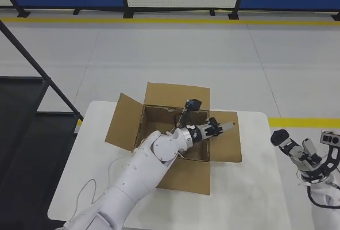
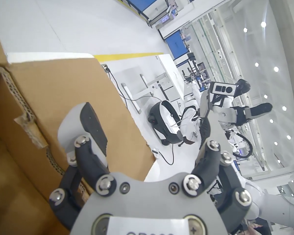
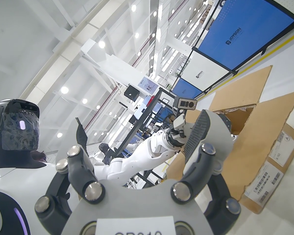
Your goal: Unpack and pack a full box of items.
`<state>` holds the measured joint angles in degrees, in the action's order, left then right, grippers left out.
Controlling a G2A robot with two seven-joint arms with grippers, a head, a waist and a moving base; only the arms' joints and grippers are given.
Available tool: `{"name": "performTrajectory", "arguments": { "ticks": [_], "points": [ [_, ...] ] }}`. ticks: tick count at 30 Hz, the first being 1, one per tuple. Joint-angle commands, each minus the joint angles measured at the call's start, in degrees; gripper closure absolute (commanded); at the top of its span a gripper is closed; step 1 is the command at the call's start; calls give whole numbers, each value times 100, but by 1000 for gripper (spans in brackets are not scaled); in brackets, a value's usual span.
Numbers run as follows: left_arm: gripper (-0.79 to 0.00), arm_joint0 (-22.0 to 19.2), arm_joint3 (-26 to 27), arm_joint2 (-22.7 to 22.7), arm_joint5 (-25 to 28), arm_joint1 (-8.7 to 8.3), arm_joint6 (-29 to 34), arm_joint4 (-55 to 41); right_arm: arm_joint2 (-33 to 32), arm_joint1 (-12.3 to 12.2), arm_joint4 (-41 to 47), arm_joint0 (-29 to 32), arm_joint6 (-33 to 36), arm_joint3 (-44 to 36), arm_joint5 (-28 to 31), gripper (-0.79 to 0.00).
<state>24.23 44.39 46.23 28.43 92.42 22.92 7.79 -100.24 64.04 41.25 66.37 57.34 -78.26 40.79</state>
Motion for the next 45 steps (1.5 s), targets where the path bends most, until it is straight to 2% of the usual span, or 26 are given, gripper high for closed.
{"name": "performTrajectory", "arguments": {
  "ticks": [1, 5, 8, 10, 11, 20, 25, 29, 34, 39, 45],
  "points": [
    [-785, 239, 449, 313, -10, -161, 13, 110, 24, 1, -20, -75, -116, 33, -53, -785],
    [-785, 914, 1599, 1096, -224, -519, 148, 464, 89, 16, 28, -184, -518, 79, -275, -785],
    [-785, 1565, 2641, 1746, -435, -758, 526, 521, 89, 16, 28, -184, -518, 79, -275, -785],
    [-785, 2032, 3339, 2162, -594, -898, 751, 673, 89, 16, 28, -184, -518, 79, -275, -785],
    [-785, 2114, 3455, 2225, -611, -918, 794, 683, 89, 16, 28, -184, -518, 79, -275, -785],
    [-785, 2114, 3455, 2225, -611, -918, 794, 683, 89, 16, 28, -184, -518, 79, -275, -785],
    [-785, 2114, 3455, 2225, -611, -918, 794, 683, 318, 28, -199, -232, -402, -440, -248, -785],
    [-785, 2304, 3698, 2437, -749, -955, 486, 628, 476, -4, -1135, -440, -330, -852, -338, -785],
    [-785, 2688, 4110, 2997, -933, -1057, 255, 507, 930, -26, -2545, -839, -252, -1361, -636, -785],
    [-785, 3231, 4626, 3618, -1025, -1169, 109, 378, 1663, -12, -3819, -1440, -69, -1578, -1023, -785],
    [-785, 3953, 5214, 4332, -1125, -1275, -106, 146, 2795, 76, -5156, -2362, 211, -1451, -1554, -785]
  ]
}}
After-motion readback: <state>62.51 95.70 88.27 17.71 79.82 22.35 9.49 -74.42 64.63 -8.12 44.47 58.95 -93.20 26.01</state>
